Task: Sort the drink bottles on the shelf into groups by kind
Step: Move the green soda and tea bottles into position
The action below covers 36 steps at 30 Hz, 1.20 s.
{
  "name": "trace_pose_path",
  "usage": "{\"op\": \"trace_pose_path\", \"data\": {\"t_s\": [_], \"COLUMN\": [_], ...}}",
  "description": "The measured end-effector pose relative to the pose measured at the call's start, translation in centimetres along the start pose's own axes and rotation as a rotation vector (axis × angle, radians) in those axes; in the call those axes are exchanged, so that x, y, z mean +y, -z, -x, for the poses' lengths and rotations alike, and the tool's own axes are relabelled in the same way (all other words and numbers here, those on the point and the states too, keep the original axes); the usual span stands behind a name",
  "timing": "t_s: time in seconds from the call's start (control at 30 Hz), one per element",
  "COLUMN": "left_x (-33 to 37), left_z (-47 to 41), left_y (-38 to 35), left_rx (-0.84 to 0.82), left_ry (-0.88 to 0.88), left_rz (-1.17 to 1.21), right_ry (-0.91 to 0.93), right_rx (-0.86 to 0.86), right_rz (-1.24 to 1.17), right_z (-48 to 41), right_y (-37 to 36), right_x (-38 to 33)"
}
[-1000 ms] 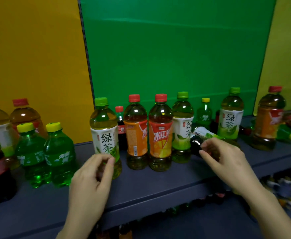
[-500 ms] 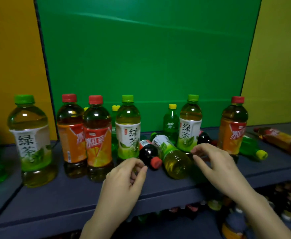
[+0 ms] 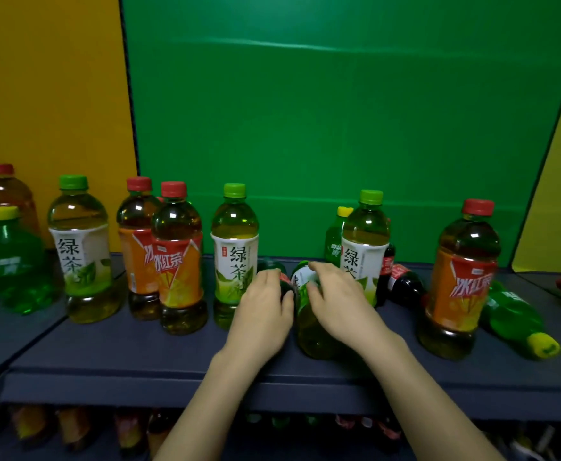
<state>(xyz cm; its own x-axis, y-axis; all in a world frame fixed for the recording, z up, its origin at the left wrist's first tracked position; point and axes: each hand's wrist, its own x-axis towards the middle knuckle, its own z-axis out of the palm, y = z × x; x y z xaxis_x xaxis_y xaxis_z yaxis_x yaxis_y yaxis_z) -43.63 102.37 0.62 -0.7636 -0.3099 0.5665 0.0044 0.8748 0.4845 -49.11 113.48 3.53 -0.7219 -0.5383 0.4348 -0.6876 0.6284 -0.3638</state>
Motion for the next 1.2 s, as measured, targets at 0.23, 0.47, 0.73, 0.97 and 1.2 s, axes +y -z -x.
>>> {"op": "trace_pose_path", "data": {"t_s": [0.23, 0.47, 0.73, 0.97, 1.2], "left_x": [0.3, 0.5, 0.9, 0.5, 0.9], "left_z": [-1.5, -2.4, -2.7, -1.9, -1.6], "left_y": [-1.5, -1.7, -2.9, -3.4, -2.5], "left_rx": [-0.094, -0.191, -0.223, -0.056, 0.046], "left_ry": [0.077, 0.166, 0.26, 0.208, 0.216], "left_rz": [-0.152, -0.293, -0.358, -0.307, -0.265], "right_ry": [-0.12, -0.185, -0.27, -0.411, -0.346], "right_rx": [-0.133, -0.237, -0.343, -0.321, -0.216], "right_rz": [0.034, 0.114, 0.365, 0.327, 0.223], "right_z": [-1.0, -1.6, -3.0, -4.2, -3.2], "right_y": [-0.4, 1.2, 0.9, -0.5, -0.4], "right_x": [0.3, 0.7, -0.4, -0.1, 1.0]}}
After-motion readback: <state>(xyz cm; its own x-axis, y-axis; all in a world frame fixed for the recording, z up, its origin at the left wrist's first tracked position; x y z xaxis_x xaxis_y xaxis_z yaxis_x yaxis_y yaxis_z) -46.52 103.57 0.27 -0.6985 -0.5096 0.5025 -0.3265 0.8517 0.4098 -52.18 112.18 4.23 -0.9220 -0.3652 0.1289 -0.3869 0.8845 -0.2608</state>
